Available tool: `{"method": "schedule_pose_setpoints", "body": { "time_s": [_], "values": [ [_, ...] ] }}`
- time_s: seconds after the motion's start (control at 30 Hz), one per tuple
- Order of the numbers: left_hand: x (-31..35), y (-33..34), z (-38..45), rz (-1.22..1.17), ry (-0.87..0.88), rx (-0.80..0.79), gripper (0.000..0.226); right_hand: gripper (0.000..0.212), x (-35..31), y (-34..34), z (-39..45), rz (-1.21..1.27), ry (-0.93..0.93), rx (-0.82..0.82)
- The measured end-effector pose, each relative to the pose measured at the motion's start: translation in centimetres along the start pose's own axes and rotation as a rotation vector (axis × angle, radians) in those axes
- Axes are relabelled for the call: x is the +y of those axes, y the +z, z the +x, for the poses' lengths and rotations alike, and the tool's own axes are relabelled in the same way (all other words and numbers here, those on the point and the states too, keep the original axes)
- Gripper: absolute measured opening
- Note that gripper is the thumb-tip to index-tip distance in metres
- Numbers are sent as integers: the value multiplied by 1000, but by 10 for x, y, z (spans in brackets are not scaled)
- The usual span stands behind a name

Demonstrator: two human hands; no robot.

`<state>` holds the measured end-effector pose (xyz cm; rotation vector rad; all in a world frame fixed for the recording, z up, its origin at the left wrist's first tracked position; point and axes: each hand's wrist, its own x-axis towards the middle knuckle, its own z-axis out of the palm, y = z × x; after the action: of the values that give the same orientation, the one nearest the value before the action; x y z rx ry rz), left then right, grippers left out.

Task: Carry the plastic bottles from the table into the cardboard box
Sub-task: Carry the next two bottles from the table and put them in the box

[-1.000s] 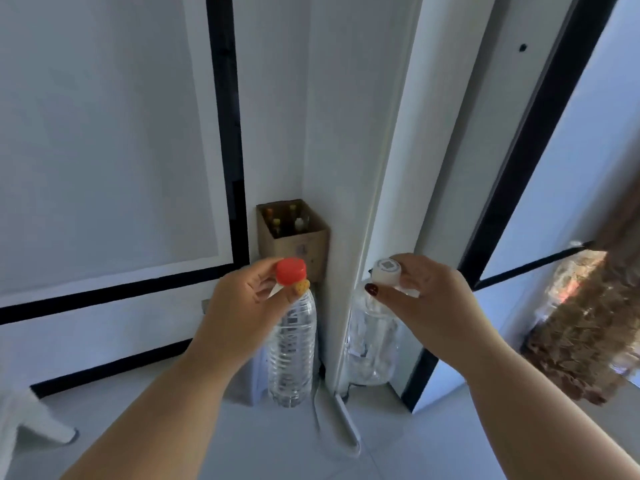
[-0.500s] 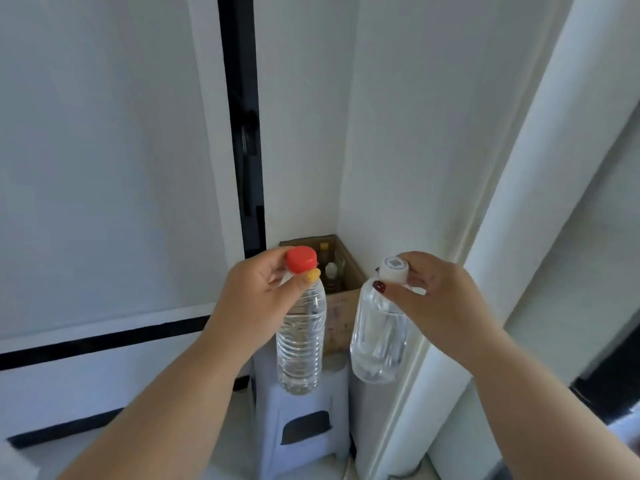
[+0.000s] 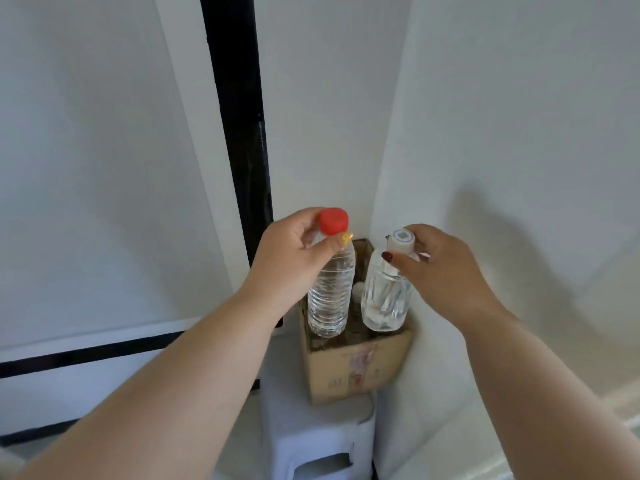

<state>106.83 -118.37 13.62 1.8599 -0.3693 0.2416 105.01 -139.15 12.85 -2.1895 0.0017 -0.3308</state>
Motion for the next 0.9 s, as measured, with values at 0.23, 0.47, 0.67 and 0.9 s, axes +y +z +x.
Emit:
{"method": "schedule_pose_setpoints", "body": {
  "time_s": [0.23, 0.47, 0.67, 0.9],
  "values": [
    [-82, 44, 34, 76, -222, -81, 25, 19, 82, 46, 58, -135, 103, -211],
    [-157, 74, 42, 249, -372, -210, 23, 22, 148, 96, 72, -234, 208, -401],
    [-188, 89, 46, 562, -437, -417, 25, 10, 182, 120, 75, -373, 309, -519],
    [-205, 104, 42, 861, -374, -663, 18, 9, 209, 141, 81, -582, 325, -634]
  ]
}}
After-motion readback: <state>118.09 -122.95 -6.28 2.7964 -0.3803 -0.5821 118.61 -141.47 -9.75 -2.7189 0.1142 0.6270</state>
